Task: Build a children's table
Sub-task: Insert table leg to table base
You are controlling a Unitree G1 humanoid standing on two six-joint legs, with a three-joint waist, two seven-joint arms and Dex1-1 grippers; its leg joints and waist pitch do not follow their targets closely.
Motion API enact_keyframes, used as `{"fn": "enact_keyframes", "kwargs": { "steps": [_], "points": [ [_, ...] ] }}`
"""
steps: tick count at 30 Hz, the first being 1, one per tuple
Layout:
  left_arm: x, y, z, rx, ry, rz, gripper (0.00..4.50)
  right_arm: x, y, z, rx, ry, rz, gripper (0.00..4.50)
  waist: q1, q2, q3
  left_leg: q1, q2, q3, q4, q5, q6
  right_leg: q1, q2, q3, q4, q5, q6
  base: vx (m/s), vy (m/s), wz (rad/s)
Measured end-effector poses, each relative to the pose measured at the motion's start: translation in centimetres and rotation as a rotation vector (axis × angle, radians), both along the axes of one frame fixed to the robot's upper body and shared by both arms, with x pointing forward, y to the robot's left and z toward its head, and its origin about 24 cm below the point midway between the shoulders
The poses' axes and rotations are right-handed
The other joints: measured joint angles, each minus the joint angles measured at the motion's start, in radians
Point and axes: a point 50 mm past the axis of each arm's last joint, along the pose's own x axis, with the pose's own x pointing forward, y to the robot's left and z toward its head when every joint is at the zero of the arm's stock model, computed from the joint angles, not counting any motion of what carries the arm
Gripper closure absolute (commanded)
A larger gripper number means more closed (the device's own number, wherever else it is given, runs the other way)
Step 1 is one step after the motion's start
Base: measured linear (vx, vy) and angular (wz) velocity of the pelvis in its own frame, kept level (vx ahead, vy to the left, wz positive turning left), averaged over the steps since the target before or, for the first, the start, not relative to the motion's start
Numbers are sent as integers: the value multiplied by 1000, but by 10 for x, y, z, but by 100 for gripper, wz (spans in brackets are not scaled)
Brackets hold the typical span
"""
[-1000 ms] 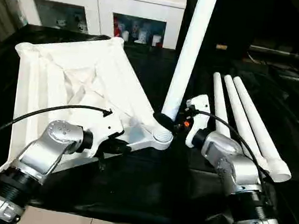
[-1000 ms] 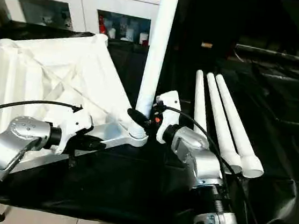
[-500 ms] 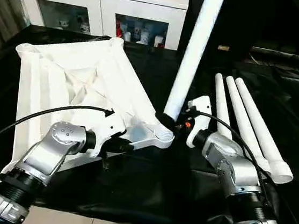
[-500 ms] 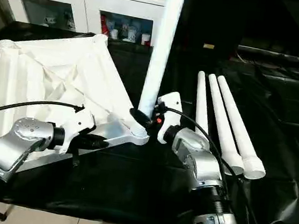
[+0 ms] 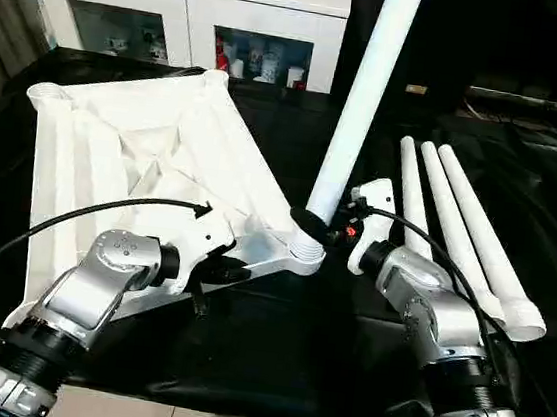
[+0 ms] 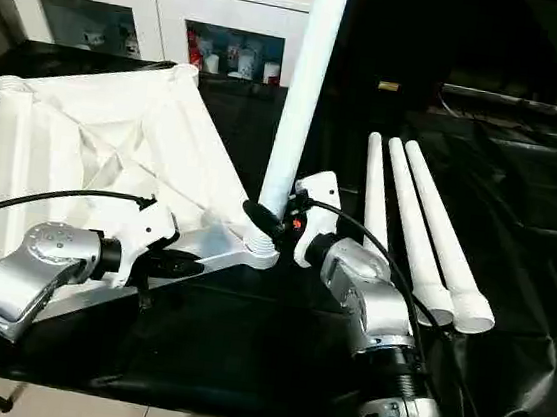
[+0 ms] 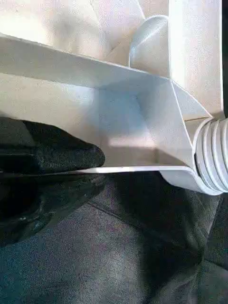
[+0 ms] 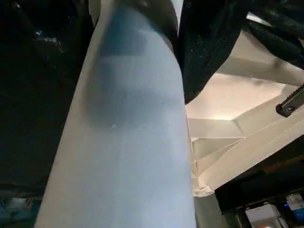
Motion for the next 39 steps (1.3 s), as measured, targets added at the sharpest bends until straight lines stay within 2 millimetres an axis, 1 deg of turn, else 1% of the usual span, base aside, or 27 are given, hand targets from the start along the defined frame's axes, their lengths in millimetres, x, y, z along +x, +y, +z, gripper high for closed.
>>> {"fn": "enact_keyframes", "kwargs": {
  "steps": [7, 12, 18, 22, 24, 26, 32, 39],
  "points": [
    [-1, 0, 0, 16, -16, 2, 450, 2, 0, -3, 30, 10, -16, 261, -3, -1, -1, 0, 0, 0, 0, 0, 0, 0, 0, 0, 0, 0, 0, 0, 0, 0],
    [10, -10, -1, 16, -13, 37, 450, 5, -13, -13, 193, 48, -153, 261, 3, 0, -1, 2, 0, 1, 0, 1, 1, 2, -1, 0, 0, 0, 0, 0, 0, 0],
    [17, -15, -1, 13, -10, 55, 450, -3, -20, -23, 213, 10, -199, 261, 9, 1, -2, 1, 0, 1, 0, 1, 1, 2, -1, -1, 0, 0, 0, 0, 0, 0],
    [19, -17, -2, 13, -10, 47, 450, -6, -18, -21, 119, -60, -168, 261, 13, 5, -4, 1, 0, 1, 0, 1, 2, 2, -1, -1, 0, 0, 0, 0, 0, 0],
    [19, -17, -3, 19, -17, 43, 450, -5, -15, -16, 40, -100, -126, 261, 14, 5, -4, 2, 0, 1, 0, 1, 1, 3, -1, -1, 0, 0, 0, 0, 0, 0],
    [19, -17, -3, 20, -22, 38, 450, -4, -12, -15, 6, -114, -106, 261, 13, 5, -4, 2, 0, 1, 0, 1, 1, 4, -1, -1, 0, 0, 0, 0, 0, 0],
    [21, -15, -3, 38, -48, 21, 450, 5, -9, -10, -62, -108, -32, 261, 7, 4, -4, 2, 1, 1, 0, 2, 1, 3, -1, -1, 0, -1, 4, 0, 0, 0],
    [21, -14, -2, 46, -59, 1, 450, 14, -12, -4, -117, -82, 67, 261, 6, 2, -3, 1, 1, 1, 0, 2, 1, 3, -1, -2, 0, 1, 1, 0, 0, 0]
  ]
}}
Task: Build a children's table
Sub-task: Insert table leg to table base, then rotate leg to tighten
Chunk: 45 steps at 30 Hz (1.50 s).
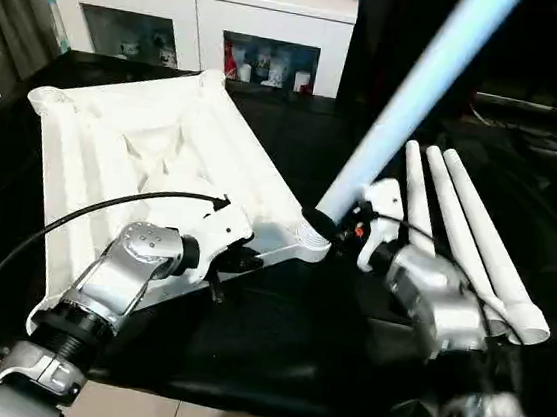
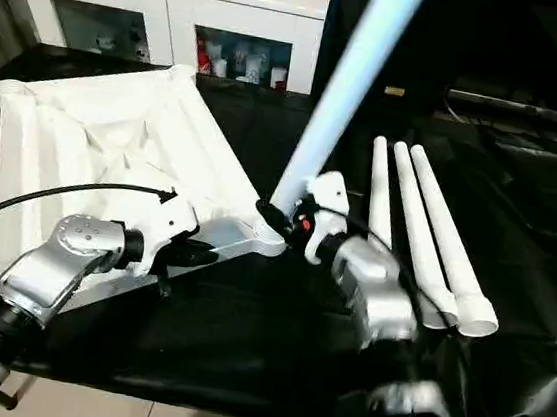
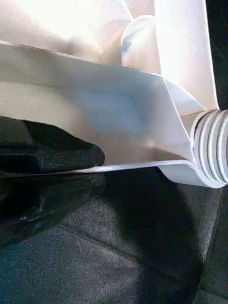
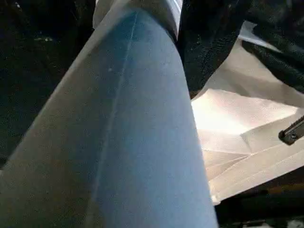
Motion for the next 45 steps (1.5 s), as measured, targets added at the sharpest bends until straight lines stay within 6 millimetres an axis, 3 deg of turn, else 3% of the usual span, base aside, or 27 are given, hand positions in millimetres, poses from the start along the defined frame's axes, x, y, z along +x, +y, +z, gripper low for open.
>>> {"fn": "enact_keyframes", "kwargs": {
  "steps": [4, 9, 12, 18, 29, 31, 35, 39, 43, 45],
  "points": [
    [-1, 5, 2, 17, -7, -42, 450, 4, -2, 6, -65, 17, 130, 261, -1, -6, -1, -1, 1, 0, 0, 1, 1, 0, 0, -1, 0, -1, 1, 0, 0, 0],
    [-5, 10, 3, 34, 13, -102, 450, 0, -6, 7, -103, 38, 251, 262, 1, -22, -7, -3, 1, 0, 0, 0, 1, 0, 0, -1, -3, -2, 1, 0, 0, 0],
    [-8, 12, 3, 34, 31, -143, 450, -5, -7, 5, -120, 51, 324, 262, 2, -34, -11, -2, 1, 0, 0, 0, 1, 1, 0, -2, -4, -2, 0, 0, 0, 0],
    [-14, 18, 4, 44, 63, -212, 450, -17, -10, 0, -117, 67, 421, 262, 3, -47, -11, 2, 2, 0, -1, 0, 1, 5, 0, -2, -4, -2, 1, 0, 0, 0],
    [-22, 25, 4, 42, 110, -275, 450, -33, -10, -6, -87, 55, 503, 262, 3, -54, -16, 4, 2, 0, -3, 0, 1, 10, 0, -3, -9, -2, 1, 0, 0, 0],
    [-21, 27, 4, 47, 112, -268, 450, -31, -7, -8, -73, 52, 479, 262, 0, -54, -16, 4, 3, 0, -4, 0, 1, 12, 0, -3, -8, -2, 1, 0, 0, 0],
    [-14, 30, 1, 73, 84, -186, 450, -16, 5, -16, 0, 72, 277, 262, -17, -53, -14, 19, 3, 0, -4, 0, 0, 18, 0, -3, -8, -5, 6, 0, 0, 0],
    [-3, 26, 0, 83, 61, -74, 450, 1, 13, -17, 14, 96, 84, 262, -34, -51, -12, 19, 4, -5, -5, 0, 0, 17, 0, -12, -19, -6, 7, -27, 2, -4],
    [5, 9, -3, 53, 84, 55, 450, 14, 20, -17, -17, 100, -88, 262, -38, -48, -10, 19, 4, -6, -5, 0, 0, 16, -2, -16, -24, -6, 6, 0, 0, 0],
    [12, -11, -5, 15, 103, 177, 450, 24, 23, -16, -42, 101, -237, 262, -38, -45, -9, 20, 3, -6, -4, 0, 0, 16, -4, -16, -25, -6, 6, 0, 0, 0]
  ]
}}
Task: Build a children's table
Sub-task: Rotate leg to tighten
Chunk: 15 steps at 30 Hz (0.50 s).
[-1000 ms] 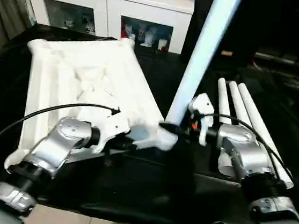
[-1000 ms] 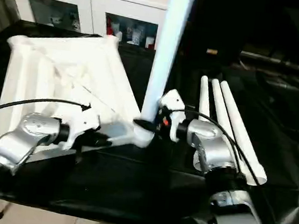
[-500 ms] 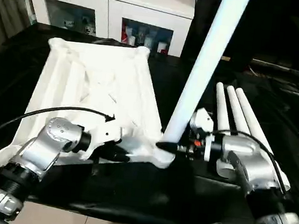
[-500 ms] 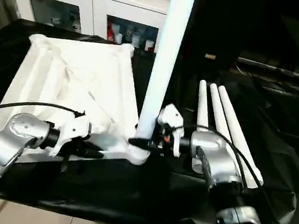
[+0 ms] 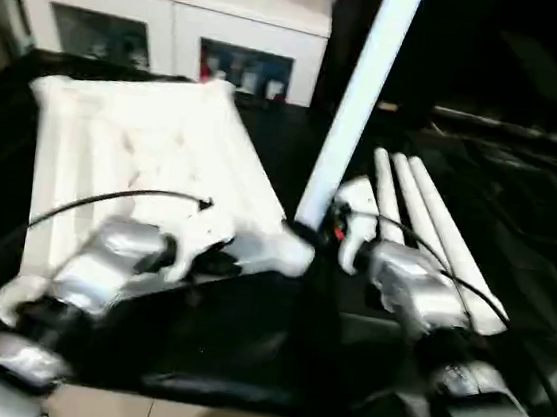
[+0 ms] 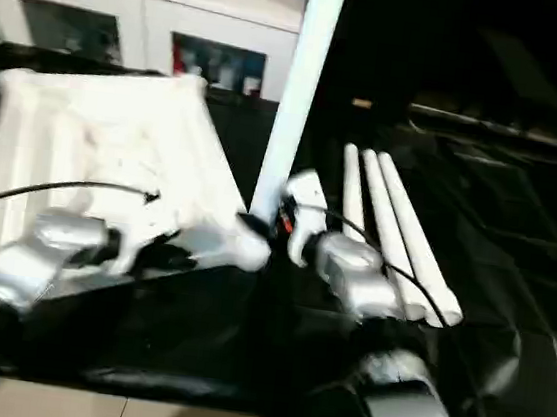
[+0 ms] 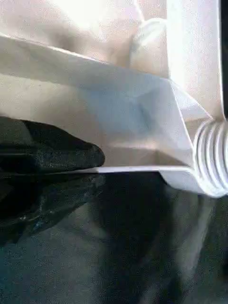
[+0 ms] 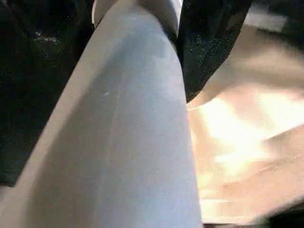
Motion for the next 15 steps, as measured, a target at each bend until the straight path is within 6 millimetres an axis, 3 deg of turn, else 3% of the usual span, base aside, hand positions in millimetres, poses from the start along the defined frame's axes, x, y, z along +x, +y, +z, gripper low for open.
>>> {"fn": "enact_keyframes", "kwargs": {
  "steps": [3, 6, 15],
  "points": [
    [4, -23, -1, -30, 6, 106, 450, 8, 0, 2, -44, -3, -144, 262, 3, 7, 3, 0, 0, 0, -3, 0, 0, -1, 0, -3, -8, 0, 0, 0, 0, 0],
    [6, -42, 0, -45, 8, 172, 450, 13, 0, 4, -64, -5, -241, 262, 11, 5, 3, -3, 0, 1, -6, 0, 0, 0, -1, -3, -8, 1, -1, 0, 0, 0],
    [8, -44, 4, -27, -15, 202, 450, 17, 8, 8, -46, -11, -285, 262, 18, 3, 0, -2, 1, 1, -10, 0, 0, 0, -1, -3, -4, 5, -5, 0, 0, 0]
  ]
}}
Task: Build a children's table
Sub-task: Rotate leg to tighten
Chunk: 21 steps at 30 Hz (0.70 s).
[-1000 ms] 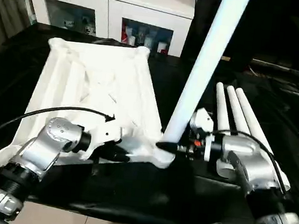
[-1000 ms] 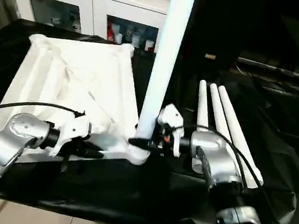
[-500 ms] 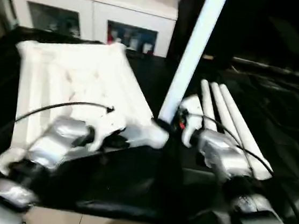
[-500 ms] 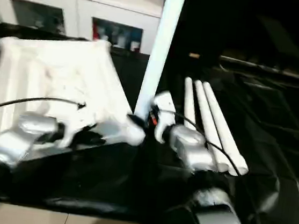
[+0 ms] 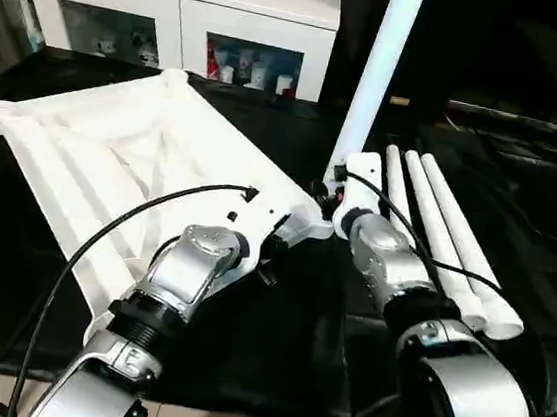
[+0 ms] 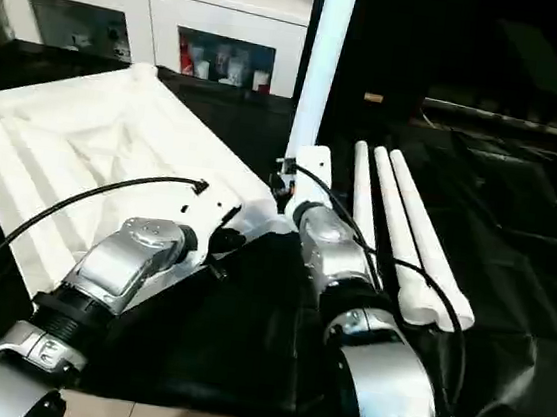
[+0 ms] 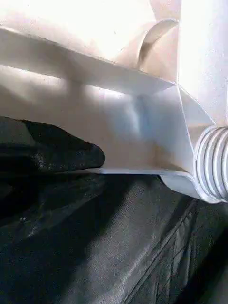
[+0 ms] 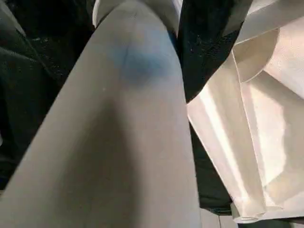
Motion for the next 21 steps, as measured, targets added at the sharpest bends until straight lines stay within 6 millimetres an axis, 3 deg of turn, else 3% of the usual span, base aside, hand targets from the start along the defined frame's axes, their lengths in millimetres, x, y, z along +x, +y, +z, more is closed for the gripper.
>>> {"fn": "enact_keyframes", "kwargs": {
  "steps": [3, 5, 8, 15, 21],
  "points": [
    [0, 2, 2, 4, -7, -1, 450, 2, 2, 4, 15, -6, 13, 262, 4, 0, 0, 0, 0, 0, -3, 0, 0, 0, 0, 0, 0, 3, -2, 0, 0, 0],
    [1, 3, 3, 12, -14, -8, 450, 2, 2, 5, 29, -9, 19, 206, 6, -1, 0, 0, 0, 1, -7, 0, -1, -1, 0, 0, 0, 6, -6, 0, 0, 0],
    [1, 6, 5, 20, -33, -25, 450, 0, 0, -1, 51, 12, 35, 174, 8, 2, 2, 0, 1, 2, -11, 0, -1, -3, 1, 0, 0, 6, -7, 0, 0, 0],
    [4, 17, 13, 48, -101, -69, 450, 2, -6, 9, 108, -27, 181, 125, 12, 8, 6, -19, 3, 3, -13, 8, -2, -25, 3, -1, 7, 7, -10, 0, 0, 0],
    [5, 28, 16, 56, -116, -121, 450, -8, -22, 15, 108, -100, 347, 77, 18, 13, 10, -21, 5, 2, -12, 8, -2, -27, 4, -3, 9, 5, -13, 0, 0, 0]
  ]
}}
